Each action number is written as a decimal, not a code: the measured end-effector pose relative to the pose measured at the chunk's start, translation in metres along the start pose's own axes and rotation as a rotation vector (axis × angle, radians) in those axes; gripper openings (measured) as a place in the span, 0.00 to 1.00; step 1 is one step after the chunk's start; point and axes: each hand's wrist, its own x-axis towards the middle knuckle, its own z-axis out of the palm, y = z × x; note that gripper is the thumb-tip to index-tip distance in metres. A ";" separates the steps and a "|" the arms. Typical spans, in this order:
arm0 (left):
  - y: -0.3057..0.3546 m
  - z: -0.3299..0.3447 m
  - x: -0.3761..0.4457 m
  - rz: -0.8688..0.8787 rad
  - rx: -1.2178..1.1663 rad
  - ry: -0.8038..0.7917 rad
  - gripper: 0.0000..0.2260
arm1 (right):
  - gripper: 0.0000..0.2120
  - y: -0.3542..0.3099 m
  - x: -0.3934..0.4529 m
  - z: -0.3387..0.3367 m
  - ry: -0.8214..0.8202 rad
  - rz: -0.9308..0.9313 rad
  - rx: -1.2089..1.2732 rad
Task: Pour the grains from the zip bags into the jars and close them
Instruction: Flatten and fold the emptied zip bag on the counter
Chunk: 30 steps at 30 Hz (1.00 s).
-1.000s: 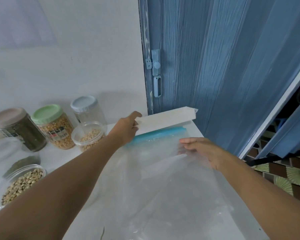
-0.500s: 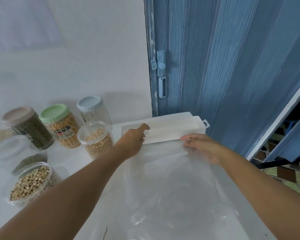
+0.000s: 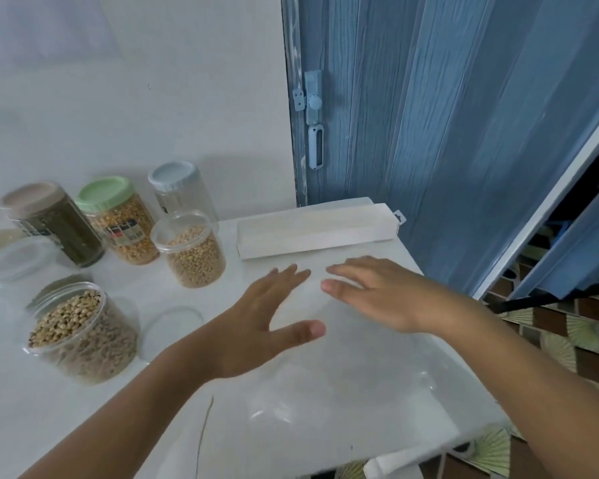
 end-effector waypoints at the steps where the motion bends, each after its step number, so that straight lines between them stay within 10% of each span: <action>1: -0.003 0.009 -0.001 0.001 0.061 -0.036 0.41 | 0.35 0.000 -0.003 0.008 -0.038 0.003 -0.065; 30: -0.047 0.104 0.005 0.015 0.567 -0.018 0.50 | 0.38 0.067 -0.011 0.116 0.090 -0.097 -0.386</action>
